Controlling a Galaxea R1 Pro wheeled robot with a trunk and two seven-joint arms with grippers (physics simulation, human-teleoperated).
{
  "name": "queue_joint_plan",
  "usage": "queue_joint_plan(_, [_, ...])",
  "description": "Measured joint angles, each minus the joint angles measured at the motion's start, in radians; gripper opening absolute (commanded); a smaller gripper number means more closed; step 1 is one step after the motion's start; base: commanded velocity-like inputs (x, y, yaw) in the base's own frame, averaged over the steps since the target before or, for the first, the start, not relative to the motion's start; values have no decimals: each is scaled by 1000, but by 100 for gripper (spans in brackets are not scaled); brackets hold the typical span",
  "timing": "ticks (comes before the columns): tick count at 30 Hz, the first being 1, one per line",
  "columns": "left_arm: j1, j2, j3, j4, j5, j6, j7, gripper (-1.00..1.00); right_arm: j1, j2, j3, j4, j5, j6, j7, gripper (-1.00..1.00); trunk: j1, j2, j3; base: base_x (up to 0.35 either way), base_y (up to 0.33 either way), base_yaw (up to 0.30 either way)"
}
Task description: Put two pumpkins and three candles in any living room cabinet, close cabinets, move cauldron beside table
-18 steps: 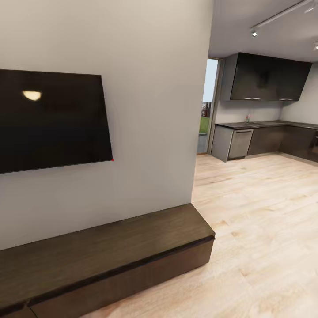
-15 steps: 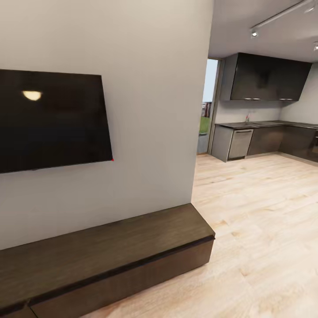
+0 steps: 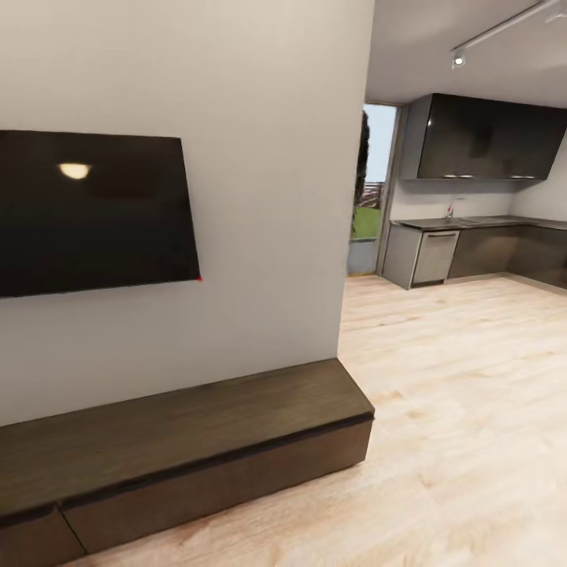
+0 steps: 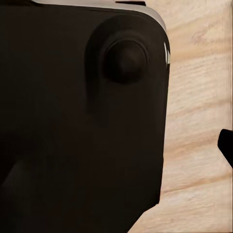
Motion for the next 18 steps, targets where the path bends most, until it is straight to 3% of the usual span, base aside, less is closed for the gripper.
queue_joint_plan(10, [0, 0, 0, 0, 0, -1, 0, 100, 0, 0, 0, 0, 6, 1, 0, 100, 0, 0, 0, -112, -247, 279])
queue_joint_plan(18, [0, 0, -1, 0, -1, -3, 0, 100, 0, 1, 0, 0, 7, -1, 0, 100, 0, 0, 0, -12, -41, 283])
